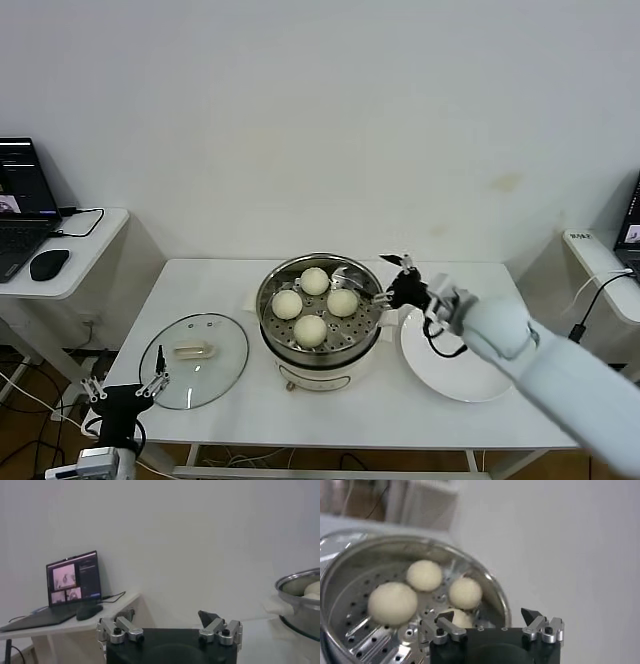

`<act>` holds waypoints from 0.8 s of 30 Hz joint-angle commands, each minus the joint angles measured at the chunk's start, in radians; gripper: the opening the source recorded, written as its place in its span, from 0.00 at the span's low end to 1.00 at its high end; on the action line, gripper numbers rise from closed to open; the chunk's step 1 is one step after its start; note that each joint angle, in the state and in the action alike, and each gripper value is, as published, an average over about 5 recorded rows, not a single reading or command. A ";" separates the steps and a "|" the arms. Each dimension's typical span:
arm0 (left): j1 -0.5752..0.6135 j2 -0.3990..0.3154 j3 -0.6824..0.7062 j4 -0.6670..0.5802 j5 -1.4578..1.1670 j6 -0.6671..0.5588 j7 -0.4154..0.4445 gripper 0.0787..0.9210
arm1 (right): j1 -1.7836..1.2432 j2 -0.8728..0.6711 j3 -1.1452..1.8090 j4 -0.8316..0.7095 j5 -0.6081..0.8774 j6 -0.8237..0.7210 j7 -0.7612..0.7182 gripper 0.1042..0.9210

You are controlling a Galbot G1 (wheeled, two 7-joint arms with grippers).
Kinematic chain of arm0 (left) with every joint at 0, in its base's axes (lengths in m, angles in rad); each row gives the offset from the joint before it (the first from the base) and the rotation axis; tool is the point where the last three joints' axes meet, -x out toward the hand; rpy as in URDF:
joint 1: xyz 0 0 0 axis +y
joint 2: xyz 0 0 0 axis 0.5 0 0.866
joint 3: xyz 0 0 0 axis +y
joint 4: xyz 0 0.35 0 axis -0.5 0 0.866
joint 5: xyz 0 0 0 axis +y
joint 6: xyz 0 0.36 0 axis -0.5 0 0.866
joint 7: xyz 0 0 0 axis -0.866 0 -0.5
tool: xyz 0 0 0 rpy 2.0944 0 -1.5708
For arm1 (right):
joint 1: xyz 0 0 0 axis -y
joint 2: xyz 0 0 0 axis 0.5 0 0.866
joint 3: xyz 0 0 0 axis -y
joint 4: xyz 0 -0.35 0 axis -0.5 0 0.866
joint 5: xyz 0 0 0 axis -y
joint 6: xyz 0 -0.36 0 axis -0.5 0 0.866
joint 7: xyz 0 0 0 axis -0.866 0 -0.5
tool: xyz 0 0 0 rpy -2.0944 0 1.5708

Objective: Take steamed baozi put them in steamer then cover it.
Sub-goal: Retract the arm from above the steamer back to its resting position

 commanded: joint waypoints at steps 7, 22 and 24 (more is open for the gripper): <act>-0.046 0.042 0.026 0.144 0.406 -0.040 -0.001 0.88 | -0.844 0.591 0.910 0.085 -0.207 0.350 -0.078 0.88; -0.060 0.145 0.035 0.313 1.335 -0.043 0.118 0.88 | -1.041 0.742 1.078 0.044 -0.290 0.377 0.010 0.88; -0.094 0.150 0.047 0.346 1.385 -0.040 0.124 0.88 | -1.046 0.747 1.081 0.044 -0.291 0.380 0.012 0.88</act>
